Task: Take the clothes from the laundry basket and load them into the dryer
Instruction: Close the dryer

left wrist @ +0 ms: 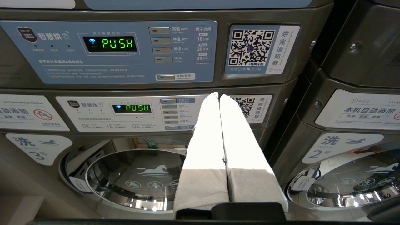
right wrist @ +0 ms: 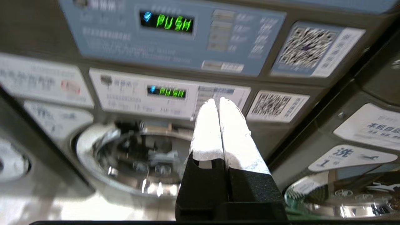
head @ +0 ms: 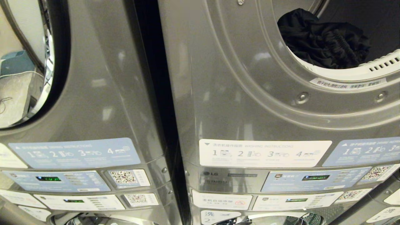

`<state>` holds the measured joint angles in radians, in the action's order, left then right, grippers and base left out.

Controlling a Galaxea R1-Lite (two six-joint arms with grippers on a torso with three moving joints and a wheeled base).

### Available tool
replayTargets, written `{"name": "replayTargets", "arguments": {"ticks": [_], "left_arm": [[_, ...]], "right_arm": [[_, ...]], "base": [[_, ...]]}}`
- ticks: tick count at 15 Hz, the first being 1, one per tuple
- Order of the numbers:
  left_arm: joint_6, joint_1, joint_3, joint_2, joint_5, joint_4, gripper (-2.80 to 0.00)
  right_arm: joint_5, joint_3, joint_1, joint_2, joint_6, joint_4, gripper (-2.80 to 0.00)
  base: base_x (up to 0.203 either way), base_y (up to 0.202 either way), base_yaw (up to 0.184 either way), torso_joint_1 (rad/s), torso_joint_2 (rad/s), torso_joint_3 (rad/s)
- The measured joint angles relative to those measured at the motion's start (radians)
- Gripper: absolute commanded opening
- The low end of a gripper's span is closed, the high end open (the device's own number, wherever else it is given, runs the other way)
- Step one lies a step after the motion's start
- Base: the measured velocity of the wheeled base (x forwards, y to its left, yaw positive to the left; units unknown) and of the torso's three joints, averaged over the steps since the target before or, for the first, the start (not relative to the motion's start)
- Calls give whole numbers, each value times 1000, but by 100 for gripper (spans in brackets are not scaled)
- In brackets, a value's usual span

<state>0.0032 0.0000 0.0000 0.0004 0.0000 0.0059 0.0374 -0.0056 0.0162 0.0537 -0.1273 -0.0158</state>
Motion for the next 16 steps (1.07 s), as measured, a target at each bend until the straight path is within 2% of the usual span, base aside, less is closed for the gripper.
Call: {"name": "replayTargets", "arguments": {"ticks": [9, 16], "left_arm": [[4, 0, 0, 0, 0, -1, -280], [4, 0, 0, 0, 0, -1, -280]], "right_arm": [[-8, 6, -3, -54, 2, 10, -280], [-8, 6, -3, -54, 4, 10, -280]], "base": [[0, 0, 0, 0, 0, 0], [-181, 0, 1, 1, 6, 1]]}}
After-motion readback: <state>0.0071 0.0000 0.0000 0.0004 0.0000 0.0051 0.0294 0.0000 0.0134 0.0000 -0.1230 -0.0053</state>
